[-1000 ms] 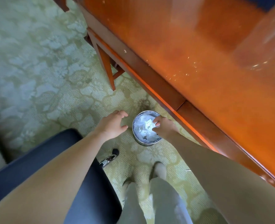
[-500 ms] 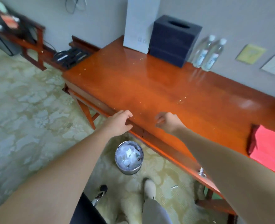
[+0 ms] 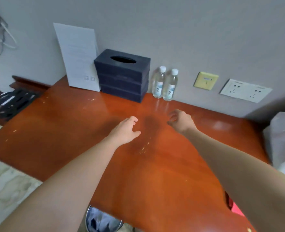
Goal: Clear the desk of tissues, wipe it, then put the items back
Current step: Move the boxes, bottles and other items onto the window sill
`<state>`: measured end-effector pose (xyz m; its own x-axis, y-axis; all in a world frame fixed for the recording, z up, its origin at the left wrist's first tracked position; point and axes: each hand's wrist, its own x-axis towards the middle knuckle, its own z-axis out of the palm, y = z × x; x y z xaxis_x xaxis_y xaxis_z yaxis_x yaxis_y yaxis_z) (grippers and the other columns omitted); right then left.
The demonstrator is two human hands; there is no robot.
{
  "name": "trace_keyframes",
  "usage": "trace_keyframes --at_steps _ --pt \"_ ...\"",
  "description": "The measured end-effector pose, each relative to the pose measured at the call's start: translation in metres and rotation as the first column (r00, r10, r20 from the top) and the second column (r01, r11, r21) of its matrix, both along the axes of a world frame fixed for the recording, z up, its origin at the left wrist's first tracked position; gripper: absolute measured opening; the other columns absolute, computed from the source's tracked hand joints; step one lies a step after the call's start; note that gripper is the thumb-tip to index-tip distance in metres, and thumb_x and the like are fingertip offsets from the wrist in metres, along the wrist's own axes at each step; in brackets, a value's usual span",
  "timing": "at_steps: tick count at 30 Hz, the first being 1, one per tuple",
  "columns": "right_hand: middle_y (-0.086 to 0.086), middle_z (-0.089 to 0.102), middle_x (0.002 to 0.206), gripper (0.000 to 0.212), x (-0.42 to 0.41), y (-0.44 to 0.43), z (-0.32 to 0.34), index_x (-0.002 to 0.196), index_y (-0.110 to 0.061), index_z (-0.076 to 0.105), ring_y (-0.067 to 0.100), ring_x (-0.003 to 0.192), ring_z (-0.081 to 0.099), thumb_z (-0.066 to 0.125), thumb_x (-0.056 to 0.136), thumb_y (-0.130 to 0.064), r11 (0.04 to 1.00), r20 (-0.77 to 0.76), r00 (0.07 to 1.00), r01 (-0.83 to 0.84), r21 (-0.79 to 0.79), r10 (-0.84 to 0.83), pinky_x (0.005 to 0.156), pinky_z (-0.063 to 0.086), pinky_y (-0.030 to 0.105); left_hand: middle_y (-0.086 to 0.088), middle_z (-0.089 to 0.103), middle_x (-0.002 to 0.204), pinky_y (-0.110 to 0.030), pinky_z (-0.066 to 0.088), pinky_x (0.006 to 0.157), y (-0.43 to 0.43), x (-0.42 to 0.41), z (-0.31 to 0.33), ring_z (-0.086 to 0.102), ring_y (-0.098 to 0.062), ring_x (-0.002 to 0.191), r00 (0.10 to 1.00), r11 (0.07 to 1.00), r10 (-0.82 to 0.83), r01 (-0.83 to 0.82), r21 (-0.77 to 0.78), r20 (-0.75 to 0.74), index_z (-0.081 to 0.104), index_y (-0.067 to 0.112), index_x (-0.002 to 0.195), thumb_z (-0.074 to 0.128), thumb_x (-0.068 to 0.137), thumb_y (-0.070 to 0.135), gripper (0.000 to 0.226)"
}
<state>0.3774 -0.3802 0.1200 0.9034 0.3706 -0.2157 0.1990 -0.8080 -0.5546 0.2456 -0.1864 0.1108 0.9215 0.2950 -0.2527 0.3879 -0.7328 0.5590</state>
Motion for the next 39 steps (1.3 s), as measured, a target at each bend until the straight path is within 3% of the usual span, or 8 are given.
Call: trace_keyframes --at_steps 5,11,16,20,26,32,37,39 --pt "0.005 0.066 0.116 0.043 0.079 0.007 -0.009 0.122 -0.019 0.056 0.028 0.109 0.061 0.069 0.082 -0.028 0.997 -0.012 0.997 0.081 0.016 -0.081 0.093 0.051 0.043 -0.001 0.043 0.151 -0.044 0.046 0.107 0.007 0.100 -0.004 0.046 -0.022 0.136 1.000 0.999 0.016 -0.015 -0.048 0.009 0.037 0.024 0.145 0.067 0.093 0.031 0.061" --pt "0.008 0.061 0.127 0.058 0.153 0.031 -0.027 0.136 -0.012 0.046 0.027 0.115 0.058 0.070 0.086 -0.030 0.986 -0.063 0.989 0.136 0.095 -0.130 0.092 0.048 0.037 -0.005 0.040 0.153 -0.044 0.046 0.106 0.024 0.200 -0.023 0.045 -0.025 0.137 0.998 0.986 0.067 -0.064 -0.152 0.015 0.032 0.021 0.148 0.068 0.092 0.027 0.067" --pt "0.005 0.058 0.130 0.066 0.199 0.055 -0.054 0.136 -0.012 0.042 0.026 0.118 0.056 0.074 0.082 -0.031 0.960 -0.130 0.971 0.221 0.173 -0.201 0.096 0.046 0.040 -0.003 0.040 0.152 -0.043 0.044 0.108 0.038 0.264 -0.045 0.045 -0.023 0.135 0.996 0.970 0.086 -0.084 -0.229 -0.002 0.026 0.019 0.149 0.071 0.090 0.026 0.075" --pt "0.005 0.059 0.126 0.060 0.215 0.063 -0.077 0.129 -0.014 0.046 0.026 0.115 0.057 0.074 0.081 -0.037 0.958 -0.099 0.973 0.222 0.180 -0.207 0.094 0.048 0.044 0.000 0.047 0.144 -0.031 0.041 0.102 0.041 0.300 -0.066 0.048 -0.018 0.131 0.994 0.957 0.105 -0.095 -0.273 0.020 0.031 0.017 0.143 0.074 0.086 0.020 0.071" --pt "-0.001 0.067 0.116 0.057 0.218 0.057 -0.085 0.124 -0.020 0.053 0.019 0.105 0.063 0.079 0.077 -0.037 0.934 -0.083 0.978 0.207 0.292 -0.191 0.092 0.051 0.039 0.001 0.060 0.132 -0.044 0.050 0.101 0.038 0.309 -0.080 0.059 -0.020 0.120 0.978 0.961 0.178 -0.149 -0.232 0.109 0.039 0.022 0.140 0.080 0.078 0.019 0.074" --pt "-0.004 0.067 0.110 0.050 0.204 0.042 -0.073 0.119 -0.018 0.059 0.011 0.099 0.061 0.081 0.076 -0.032 0.905 -0.161 0.967 0.245 0.347 -0.200 0.087 0.049 0.027 0.011 0.068 0.115 -0.040 0.056 0.092 0.036 0.288 -0.063 0.065 -0.010 0.103 0.989 0.964 0.121 -0.095 -0.247 0.089 0.053 0.031 0.127 0.084 0.074 0.028 0.062" --pt "-0.009 0.066 0.094 0.039 0.173 0.017 -0.041 0.108 -0.019 0.060 0.012 0.091 0.066 0.080 0.077 -0.032 0.794 -0.323 0.921 0.361 0.489 -0.219 0.077 0.054 0.027 0.013 0.067 0.107 -0.017 0.049 0.075 0.013 0.253 -0.032 0.062 0.002 0.096 0.984 0.880 0.148 -0.088 -0.466 0.095 0.058 0.030 0.123 0.081 0.078 0.030 0.050" --pt "-0.002 0.070 0.094 0.035 0.151 0.006 -0.020 0.105 -0.018 0.063 0.014 0.086 0.071 0.079 0.079 -0.034 0.718 -0.390 0.896 0.415 0.559 -0.214 0.068 0.053 0.024 0.007 0.066 0.111 -0.021 0.050 0.081 0.001 0.232 -0.019 0.062 -0.005 0.103 0.978 0.803 0.185 -0.096 -0.589 0.092 0.057 0.031 0.123 0.077 0.082 0.033 0.045"
